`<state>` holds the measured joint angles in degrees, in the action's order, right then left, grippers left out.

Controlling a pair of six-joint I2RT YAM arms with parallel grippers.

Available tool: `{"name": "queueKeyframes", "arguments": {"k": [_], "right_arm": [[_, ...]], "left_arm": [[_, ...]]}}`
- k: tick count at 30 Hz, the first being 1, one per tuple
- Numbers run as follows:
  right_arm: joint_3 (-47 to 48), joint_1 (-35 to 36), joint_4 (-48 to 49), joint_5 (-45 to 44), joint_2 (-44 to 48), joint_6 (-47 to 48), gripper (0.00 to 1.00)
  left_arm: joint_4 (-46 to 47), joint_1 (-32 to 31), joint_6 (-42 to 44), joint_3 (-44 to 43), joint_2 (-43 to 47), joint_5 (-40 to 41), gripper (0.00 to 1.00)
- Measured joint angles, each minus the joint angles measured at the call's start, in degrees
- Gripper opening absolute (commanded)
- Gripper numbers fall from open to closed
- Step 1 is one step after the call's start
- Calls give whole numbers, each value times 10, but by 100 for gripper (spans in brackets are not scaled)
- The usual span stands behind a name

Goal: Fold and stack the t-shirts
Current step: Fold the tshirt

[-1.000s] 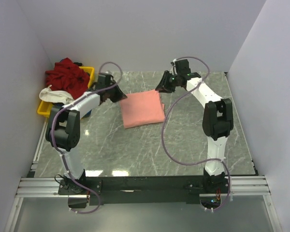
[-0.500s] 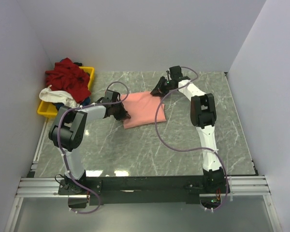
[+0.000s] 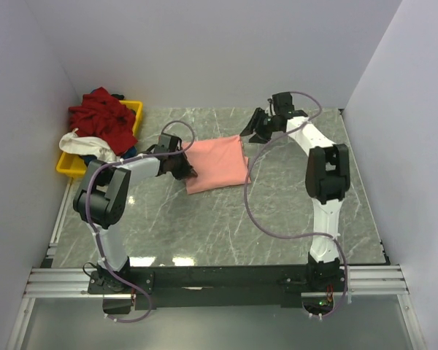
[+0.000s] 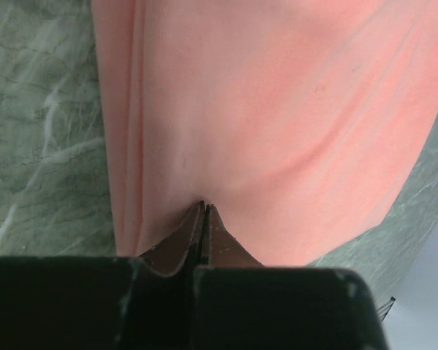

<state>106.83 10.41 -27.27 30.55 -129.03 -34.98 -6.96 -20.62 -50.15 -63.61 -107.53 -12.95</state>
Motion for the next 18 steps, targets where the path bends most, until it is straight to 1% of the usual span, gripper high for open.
{"name": "queueKeyframes", "arguments": {"k": [2, 4, 7, 11, 18], "right_arm": [[-35, 2, -12, -25, 54, 22, 60], [-51, 6, -19, -50, 89, 46, 62], [-74, 20, -20, -81, 110, 74, 64], [-96, 40, -24, -111, 95, 96, 66], [-96, 60, -35, -129, 25, 118, 66]], "left_arm": [[-9, 0, 2, -8, 3, 2, 1], [-15, 0, 4, -15, 9, 2, 1], [-21, 0, 4, -20, 28, 2, 1], [-27, 0, 4, -22, 68, 1, 2], [-45, 0, 12, -22, 132, 2, 4]]}}
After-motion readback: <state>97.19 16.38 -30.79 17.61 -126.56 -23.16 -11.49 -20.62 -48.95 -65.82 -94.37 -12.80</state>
